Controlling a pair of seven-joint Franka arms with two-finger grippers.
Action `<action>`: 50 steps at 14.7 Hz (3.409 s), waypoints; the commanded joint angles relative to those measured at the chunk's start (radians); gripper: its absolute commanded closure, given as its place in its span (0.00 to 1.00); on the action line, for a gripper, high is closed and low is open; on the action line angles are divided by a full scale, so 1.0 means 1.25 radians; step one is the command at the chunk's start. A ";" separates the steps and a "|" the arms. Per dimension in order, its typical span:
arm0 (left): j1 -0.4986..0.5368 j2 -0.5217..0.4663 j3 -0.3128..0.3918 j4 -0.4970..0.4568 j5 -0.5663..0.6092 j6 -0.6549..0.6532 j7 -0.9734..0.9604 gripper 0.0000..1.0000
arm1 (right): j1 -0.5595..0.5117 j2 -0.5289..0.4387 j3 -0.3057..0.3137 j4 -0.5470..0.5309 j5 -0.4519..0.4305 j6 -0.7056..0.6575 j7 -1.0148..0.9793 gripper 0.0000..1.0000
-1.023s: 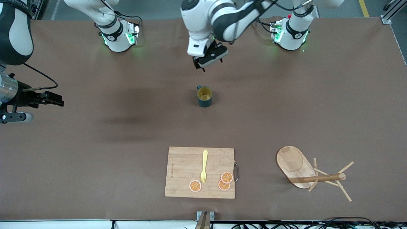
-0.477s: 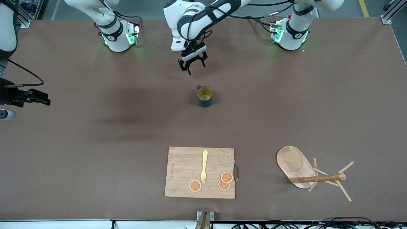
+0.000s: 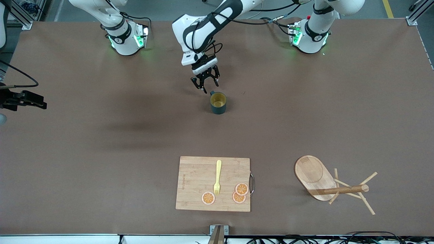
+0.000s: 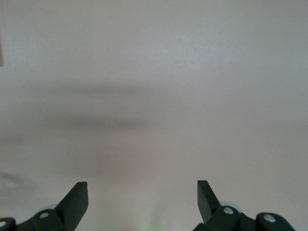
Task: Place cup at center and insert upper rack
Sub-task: 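Move the left gripper above the teal mug, then lower the left gripper and grasp the mug handle, then carry the mug with the left gripper to the wooden mug tree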
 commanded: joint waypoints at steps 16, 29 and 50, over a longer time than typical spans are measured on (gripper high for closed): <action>0.013 -0.007 0.039 0.086 0.003 -0.030 0.061 1.00 | -0.013 -0.189 0.019 -0.124 0.029 -0.044 0.062 0.00; 0.550 -0.294 0.035 0.182 -0.675 -0.030 0.820 1.00 | -0.010 -0.241 0.021 -0.141 0.034 -0.044 0.051 0.00; 0.990 -0.130 0.037 0.196 -1.445 0.104 1.277 0.99 | -0.008 -0.249 0.023 -0.081 0.028 -0.096 0.060 0.00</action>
